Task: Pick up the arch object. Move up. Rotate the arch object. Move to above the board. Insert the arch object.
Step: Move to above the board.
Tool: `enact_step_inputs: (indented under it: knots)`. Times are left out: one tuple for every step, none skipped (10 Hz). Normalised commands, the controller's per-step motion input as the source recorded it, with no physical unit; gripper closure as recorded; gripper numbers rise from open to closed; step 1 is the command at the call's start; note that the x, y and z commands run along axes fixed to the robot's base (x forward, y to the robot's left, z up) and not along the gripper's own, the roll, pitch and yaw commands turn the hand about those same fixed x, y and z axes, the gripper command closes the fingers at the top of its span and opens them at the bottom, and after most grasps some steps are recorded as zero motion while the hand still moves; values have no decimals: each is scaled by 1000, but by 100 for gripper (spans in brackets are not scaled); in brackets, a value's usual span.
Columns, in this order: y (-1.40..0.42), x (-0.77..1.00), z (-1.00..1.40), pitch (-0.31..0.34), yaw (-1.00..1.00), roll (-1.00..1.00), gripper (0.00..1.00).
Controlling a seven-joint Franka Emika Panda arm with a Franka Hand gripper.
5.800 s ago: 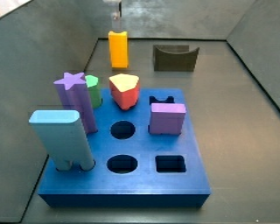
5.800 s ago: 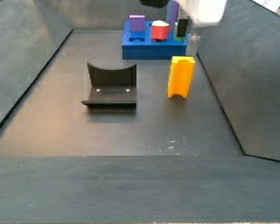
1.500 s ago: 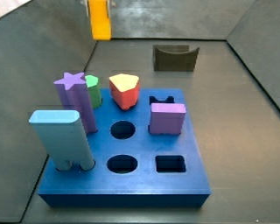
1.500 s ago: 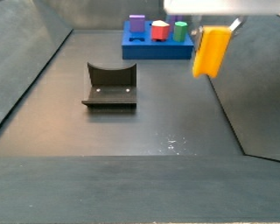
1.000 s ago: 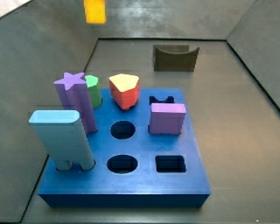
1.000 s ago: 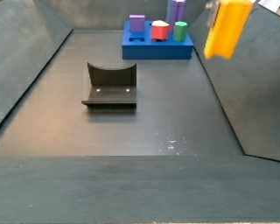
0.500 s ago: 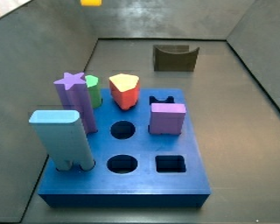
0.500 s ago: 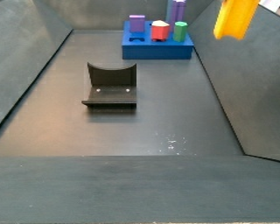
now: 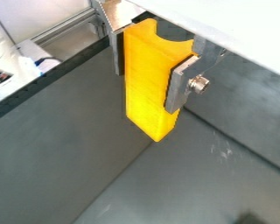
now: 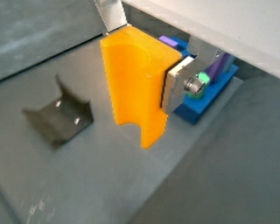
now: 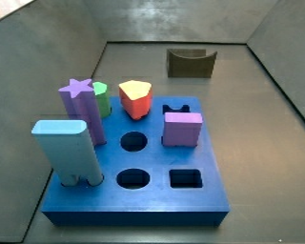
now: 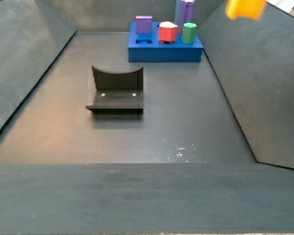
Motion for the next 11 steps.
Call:
enact_step_inputs:
  knots:
    - [-1000,476,198,232,20,307,100]
    - [-1000,500,205,208,3,100,100]
    - [-1000,503,203,184,4,45,100]
    - [-1000,513,207,136,8,-12,100]
    - [-1000,513,209,117,9,-9,100]
    - [-1000,525,210,119,9,0,100]
    - [-1000,537,213,114,0,-25,100]
    - [-1000,551,216,138,1,10,100]
    - [-1000,566,220,137,7,2,100]
    - [-934,566,206,147,10,8,100]
    - [-595,376,140,140,8,19,100]
